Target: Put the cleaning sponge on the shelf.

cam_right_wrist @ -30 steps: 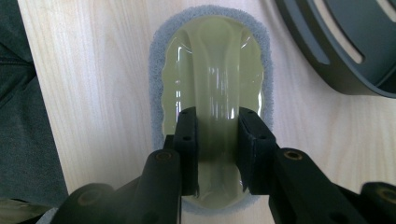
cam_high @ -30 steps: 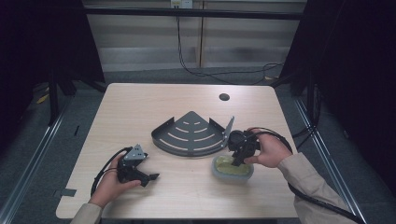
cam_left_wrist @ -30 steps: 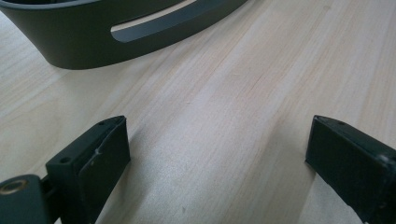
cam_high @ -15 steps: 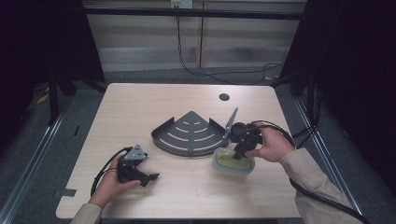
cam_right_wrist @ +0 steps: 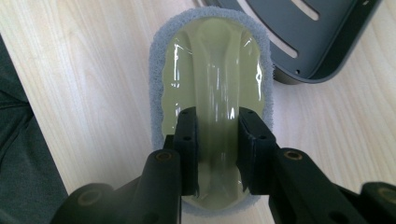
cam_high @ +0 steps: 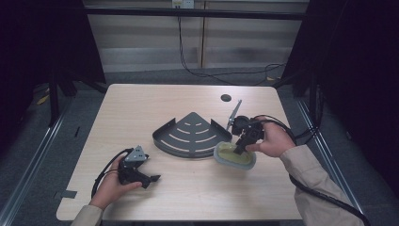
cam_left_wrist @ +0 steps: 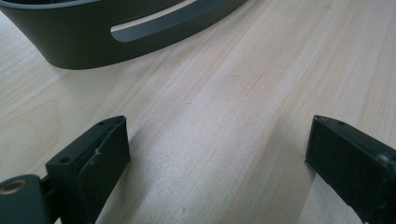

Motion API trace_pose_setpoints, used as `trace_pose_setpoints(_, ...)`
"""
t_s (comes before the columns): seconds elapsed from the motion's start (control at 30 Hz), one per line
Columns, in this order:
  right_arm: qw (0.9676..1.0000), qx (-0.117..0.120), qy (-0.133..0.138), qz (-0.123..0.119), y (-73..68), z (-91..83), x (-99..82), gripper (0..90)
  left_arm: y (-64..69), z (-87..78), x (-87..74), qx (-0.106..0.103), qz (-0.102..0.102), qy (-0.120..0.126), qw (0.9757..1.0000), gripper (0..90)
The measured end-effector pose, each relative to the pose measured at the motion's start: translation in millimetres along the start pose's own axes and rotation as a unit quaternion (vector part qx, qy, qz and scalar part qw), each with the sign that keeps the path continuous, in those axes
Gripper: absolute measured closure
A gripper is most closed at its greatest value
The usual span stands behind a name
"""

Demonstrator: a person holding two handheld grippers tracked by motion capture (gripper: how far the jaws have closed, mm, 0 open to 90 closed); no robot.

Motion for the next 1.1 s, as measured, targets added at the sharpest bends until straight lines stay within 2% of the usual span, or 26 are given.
trace_pose_setpoints(0.27, 0.9998, -0.007, 0.0, 0.016, 7.8, -6.6, -0.4, 71.5, 0.1, 0.0, 0.1, 0.0, -0.001, 0.0, 1.0, 5.8)
trace_pose_setpoints(0.5, 0.9989, -0.012, 0.006, 0.046, 16.1, -11.9, 2.1, 71.5, 0.1, 0.0, 0.1, 0.0, -0.001, 0.0, 1.0, 5.8)
trace_pose_setpoints(1.1, 0.9969, -0.026, 0.006, 0.073, 29.9, -15.2, 15.3, 71.5, 0.3, -0.1, -0.1, -0.002, -0.001, -0.001, 1.0, 5.7)
Point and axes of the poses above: each handheld gripper's, and its own axes: z roughly forward along the jaws, x roughly out of its top, y roughly to its right, the point moved 8 cm from there along z, roughly forward along the jaws, and after that the axes turned 2 degrees about x, right-handed, at the moved point
